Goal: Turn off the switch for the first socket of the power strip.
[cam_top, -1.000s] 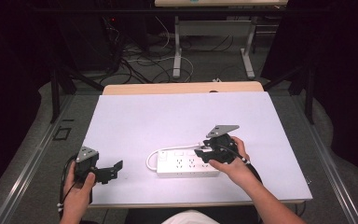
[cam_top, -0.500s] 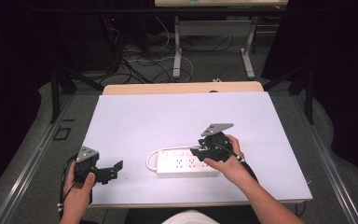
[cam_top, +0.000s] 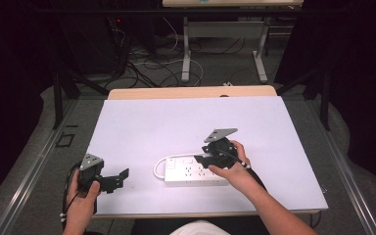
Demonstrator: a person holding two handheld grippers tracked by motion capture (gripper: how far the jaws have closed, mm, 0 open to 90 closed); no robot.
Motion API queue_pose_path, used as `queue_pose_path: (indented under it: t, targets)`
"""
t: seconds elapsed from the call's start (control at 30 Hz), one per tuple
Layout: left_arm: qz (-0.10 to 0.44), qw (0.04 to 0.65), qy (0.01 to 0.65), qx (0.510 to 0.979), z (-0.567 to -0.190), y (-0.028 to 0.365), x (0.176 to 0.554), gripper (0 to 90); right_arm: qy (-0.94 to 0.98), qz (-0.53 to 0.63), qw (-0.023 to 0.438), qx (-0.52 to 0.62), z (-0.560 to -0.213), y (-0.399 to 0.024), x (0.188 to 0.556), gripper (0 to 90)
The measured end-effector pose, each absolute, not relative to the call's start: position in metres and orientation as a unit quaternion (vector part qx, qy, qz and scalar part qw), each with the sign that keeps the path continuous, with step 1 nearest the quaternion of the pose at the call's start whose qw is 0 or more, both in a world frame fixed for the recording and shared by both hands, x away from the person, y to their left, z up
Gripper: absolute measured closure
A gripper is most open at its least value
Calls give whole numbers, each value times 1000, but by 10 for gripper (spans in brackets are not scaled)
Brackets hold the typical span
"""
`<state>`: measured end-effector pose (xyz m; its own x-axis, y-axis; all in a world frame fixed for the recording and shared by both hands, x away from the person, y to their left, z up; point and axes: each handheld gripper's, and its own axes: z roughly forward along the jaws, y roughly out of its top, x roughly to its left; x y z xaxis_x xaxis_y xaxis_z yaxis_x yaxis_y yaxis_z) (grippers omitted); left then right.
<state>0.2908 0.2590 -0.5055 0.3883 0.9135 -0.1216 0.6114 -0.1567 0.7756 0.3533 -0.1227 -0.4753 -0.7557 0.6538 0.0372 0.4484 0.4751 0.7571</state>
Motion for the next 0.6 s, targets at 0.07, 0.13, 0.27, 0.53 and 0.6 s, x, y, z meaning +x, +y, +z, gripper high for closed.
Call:
queue_pose_path:
  t: [0.07, 0.13, 0.27, 0.53, 0.6]
  targets:
    - [193, 391, 518, 736, -506, 259, 291, 16, 850, 395, 128, 325, -476, -121, 354, 547]
    - [193, 391, 518, 736, -506, 259, 291, 16, 850, 395, 126, 324, -477, -119, 354, 551]
    - [193, 391, 518, 736, -506, 259, 291, 16, 855, 388, 118, 323, -478, -115, 356, 563]
    - [193, 390, 518, 737, -506, 259, 291, 16, 856, 386, 118, 323, -485, -108, 361, 586]
    - [193, 390, 518, 737, -506, 259, 291, 16, 855, 385, 121, 326, -486, -107, 362, 592]
